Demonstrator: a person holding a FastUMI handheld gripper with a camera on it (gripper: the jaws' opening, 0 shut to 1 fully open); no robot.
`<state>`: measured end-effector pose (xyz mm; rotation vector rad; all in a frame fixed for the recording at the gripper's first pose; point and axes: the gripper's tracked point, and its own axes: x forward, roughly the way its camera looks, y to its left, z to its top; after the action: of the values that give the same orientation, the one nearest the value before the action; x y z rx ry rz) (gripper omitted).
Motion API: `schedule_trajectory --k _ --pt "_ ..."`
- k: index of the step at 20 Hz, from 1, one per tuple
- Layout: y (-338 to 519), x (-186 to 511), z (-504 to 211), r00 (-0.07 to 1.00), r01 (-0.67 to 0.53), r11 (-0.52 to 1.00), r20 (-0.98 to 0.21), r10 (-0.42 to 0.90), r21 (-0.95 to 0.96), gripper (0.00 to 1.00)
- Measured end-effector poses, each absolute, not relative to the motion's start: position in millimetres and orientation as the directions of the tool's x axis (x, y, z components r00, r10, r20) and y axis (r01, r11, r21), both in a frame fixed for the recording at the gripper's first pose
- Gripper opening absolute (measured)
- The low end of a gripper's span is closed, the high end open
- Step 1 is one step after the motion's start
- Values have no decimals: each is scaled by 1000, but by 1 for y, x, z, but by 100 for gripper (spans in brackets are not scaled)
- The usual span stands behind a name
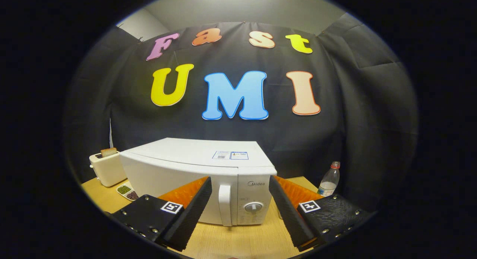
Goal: Open the microwave, put the food inside, and close the microwave door.
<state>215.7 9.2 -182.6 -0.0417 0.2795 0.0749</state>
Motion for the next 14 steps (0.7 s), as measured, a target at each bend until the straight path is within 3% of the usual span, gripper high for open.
schedule_trajectory --k 9,10,11,13,14 --pt "26 237 -260 888 -109 994 -448 103 11 95" --pt "30 239 -265 882 -125 992 -456 119 18 84" --pt "28 241 -270 878 -116 993 -467 103 1 83" --pt "33 242 -274 869 -133 991 -480 119 5 59" --pt "38 246 -280 866 -145 989 -482 132 10 56"
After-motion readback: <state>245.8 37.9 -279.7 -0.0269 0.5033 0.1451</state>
